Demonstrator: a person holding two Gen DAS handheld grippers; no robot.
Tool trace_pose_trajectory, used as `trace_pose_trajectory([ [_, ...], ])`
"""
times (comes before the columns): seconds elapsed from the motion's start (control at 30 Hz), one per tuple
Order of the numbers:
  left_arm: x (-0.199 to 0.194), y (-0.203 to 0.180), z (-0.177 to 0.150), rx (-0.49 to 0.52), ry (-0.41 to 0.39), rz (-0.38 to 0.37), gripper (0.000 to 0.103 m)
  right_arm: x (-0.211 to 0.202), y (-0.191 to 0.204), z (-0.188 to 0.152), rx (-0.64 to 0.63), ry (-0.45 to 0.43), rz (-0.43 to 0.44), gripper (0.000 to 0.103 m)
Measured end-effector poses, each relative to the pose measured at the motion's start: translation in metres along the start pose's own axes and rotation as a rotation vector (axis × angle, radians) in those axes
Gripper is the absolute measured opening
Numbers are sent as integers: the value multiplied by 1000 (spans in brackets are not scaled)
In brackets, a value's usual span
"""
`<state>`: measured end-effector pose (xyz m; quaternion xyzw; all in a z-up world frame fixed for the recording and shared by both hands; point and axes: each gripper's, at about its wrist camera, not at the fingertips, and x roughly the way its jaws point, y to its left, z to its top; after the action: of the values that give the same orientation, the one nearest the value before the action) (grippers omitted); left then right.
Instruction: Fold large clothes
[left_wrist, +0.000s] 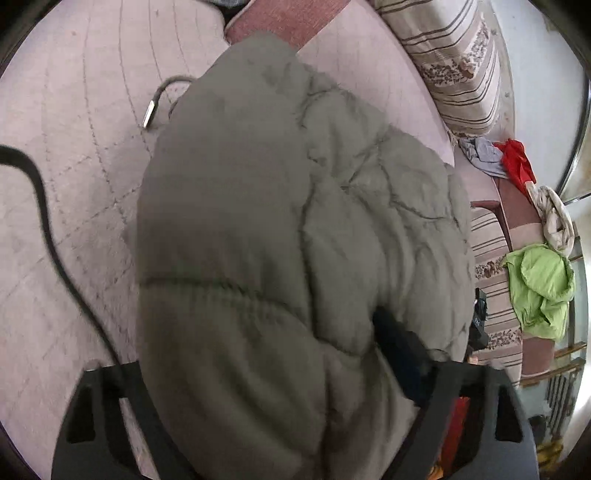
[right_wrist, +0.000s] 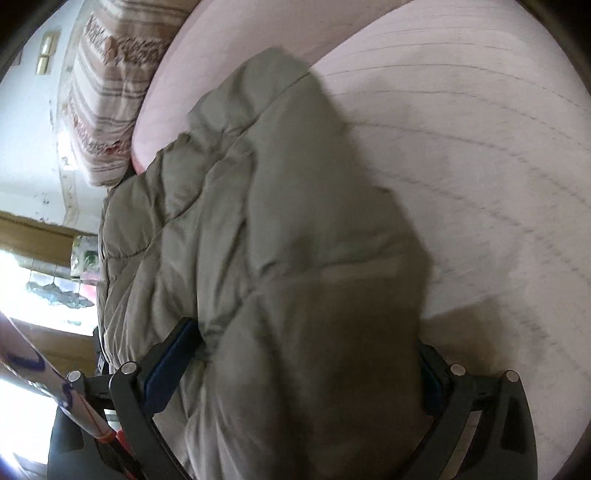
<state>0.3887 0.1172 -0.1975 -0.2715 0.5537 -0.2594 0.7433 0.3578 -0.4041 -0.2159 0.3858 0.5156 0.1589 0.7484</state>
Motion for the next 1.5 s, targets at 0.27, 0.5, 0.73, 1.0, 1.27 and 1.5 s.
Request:
trace_pose_trajectory([
  [0.27, -59, -39, -28, 39, -35, 0, 55, -46, 28, -31, -18, -27, 49, 52],
  [0.5, -41, -22, -38, -18, -24, 172, 71, -50, 9, -54, 2, -55, -52, 71],
  [0.73, -85, -15, -42, -94, -96, 166, 71, -87, 18, -64, 24, -223, -244, 86],
  [1.0, -161, -30, -56, -37, -237, 394, 71, -153, 87, -93, -204, -389, -472, 86],
  [1.27, -157, -96, -106, 154, -368, 582, 71, -76, 181, -123, -451, -294, -395, 55],
  [1.5, -136, -123, -148, 284, -460, 702, 71, 40, 211, -113, -558, -233, -516, 55],
])
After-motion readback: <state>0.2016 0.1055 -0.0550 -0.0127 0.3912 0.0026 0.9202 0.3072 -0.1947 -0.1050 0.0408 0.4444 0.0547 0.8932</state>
